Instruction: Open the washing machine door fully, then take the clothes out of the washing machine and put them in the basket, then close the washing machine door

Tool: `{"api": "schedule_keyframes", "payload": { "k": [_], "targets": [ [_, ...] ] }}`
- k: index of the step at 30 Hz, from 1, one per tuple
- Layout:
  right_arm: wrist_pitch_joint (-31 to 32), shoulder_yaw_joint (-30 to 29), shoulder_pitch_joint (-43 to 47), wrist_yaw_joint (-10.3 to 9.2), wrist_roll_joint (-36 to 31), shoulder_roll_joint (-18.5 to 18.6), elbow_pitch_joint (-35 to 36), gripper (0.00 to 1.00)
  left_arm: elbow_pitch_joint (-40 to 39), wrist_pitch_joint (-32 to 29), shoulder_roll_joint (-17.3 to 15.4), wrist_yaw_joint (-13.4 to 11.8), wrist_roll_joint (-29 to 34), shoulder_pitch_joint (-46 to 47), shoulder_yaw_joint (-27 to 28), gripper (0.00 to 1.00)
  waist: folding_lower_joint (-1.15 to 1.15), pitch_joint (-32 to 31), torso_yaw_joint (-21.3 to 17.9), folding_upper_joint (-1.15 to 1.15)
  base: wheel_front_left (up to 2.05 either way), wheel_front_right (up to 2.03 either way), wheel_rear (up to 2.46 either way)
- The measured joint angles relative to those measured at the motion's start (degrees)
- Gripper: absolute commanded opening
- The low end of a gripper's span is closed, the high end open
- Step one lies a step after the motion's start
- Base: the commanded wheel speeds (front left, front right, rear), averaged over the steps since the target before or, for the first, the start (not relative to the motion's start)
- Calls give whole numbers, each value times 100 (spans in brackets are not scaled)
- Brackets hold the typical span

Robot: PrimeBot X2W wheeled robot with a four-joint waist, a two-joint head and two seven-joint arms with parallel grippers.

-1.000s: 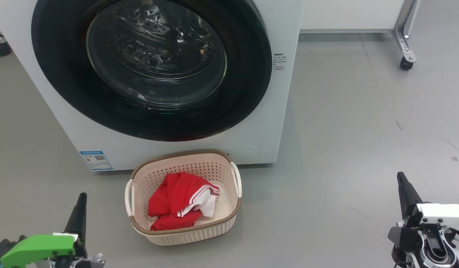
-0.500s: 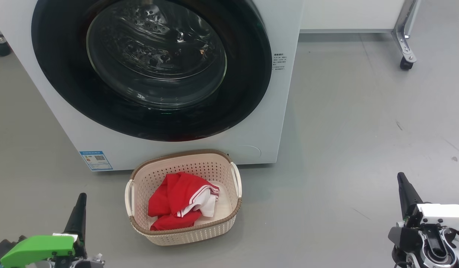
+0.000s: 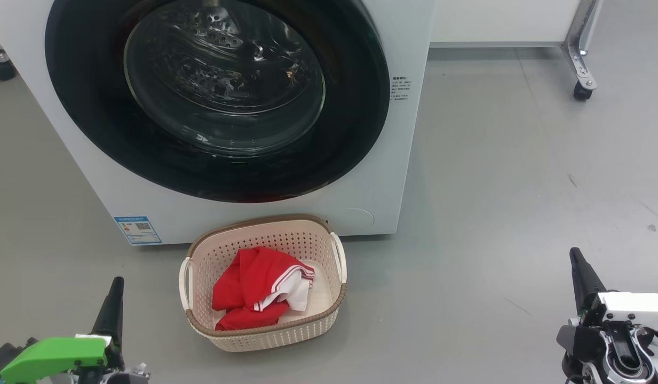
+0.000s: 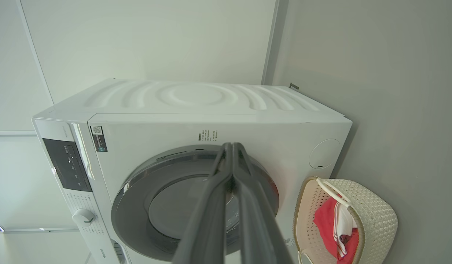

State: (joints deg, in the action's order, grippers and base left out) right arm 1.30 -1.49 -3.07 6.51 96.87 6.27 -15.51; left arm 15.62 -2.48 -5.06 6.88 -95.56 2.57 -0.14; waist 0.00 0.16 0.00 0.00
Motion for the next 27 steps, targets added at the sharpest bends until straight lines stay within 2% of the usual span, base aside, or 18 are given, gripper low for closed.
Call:
{"api": "schedule_keyframes", "payload": {
  "k": [27],
  "targets": [
    [16,-18,-3,10,0,-4,-25,0,24,-31,4,1,1,12,10,0,0,-1,0,0,0,0,0]
  ]
}}
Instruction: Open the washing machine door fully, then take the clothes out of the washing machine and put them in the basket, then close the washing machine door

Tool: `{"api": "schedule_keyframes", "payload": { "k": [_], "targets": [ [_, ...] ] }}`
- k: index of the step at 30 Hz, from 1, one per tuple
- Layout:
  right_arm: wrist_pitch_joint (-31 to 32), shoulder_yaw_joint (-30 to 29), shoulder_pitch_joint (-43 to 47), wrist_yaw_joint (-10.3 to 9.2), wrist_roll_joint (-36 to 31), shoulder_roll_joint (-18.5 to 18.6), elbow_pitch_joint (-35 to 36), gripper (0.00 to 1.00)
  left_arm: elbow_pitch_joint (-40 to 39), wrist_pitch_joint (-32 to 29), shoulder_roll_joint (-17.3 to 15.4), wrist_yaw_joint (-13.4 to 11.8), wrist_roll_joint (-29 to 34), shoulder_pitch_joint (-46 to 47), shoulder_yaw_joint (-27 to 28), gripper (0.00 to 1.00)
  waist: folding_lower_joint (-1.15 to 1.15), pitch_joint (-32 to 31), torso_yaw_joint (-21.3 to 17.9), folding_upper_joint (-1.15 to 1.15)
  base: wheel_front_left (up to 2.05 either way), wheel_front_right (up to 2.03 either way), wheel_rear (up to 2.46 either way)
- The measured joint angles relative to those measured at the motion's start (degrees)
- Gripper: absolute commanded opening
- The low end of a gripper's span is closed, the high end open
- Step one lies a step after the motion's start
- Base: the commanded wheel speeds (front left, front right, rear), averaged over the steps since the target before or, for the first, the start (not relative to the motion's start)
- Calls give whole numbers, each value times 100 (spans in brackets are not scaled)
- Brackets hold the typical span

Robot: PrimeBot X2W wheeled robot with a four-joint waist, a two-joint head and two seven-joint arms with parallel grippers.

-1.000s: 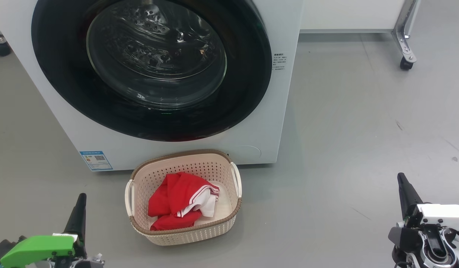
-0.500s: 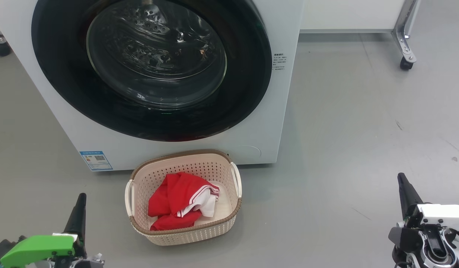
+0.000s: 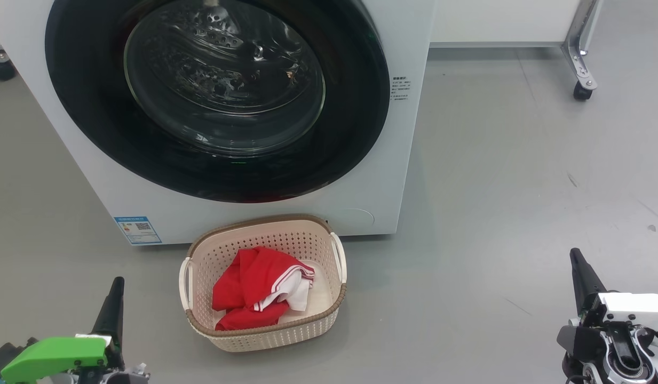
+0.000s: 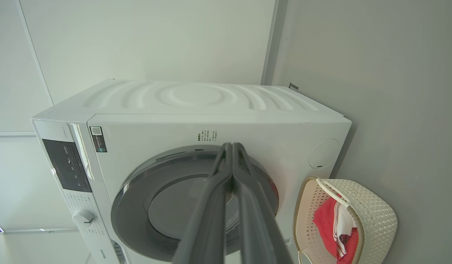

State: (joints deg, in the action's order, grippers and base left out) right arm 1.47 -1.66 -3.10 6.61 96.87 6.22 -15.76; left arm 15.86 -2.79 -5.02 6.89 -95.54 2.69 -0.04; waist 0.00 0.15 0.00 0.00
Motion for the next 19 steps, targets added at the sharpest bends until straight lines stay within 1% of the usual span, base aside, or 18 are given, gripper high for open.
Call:
{"api": "schedule_keyframes", "payload": {
  "k": [19],
  "targets": [
    [1,-12,-1,5,0,-4,-9,0,5,-1,4,2,0,3,8,0,0,-1,0,0,0,0,0]
  ]
}}
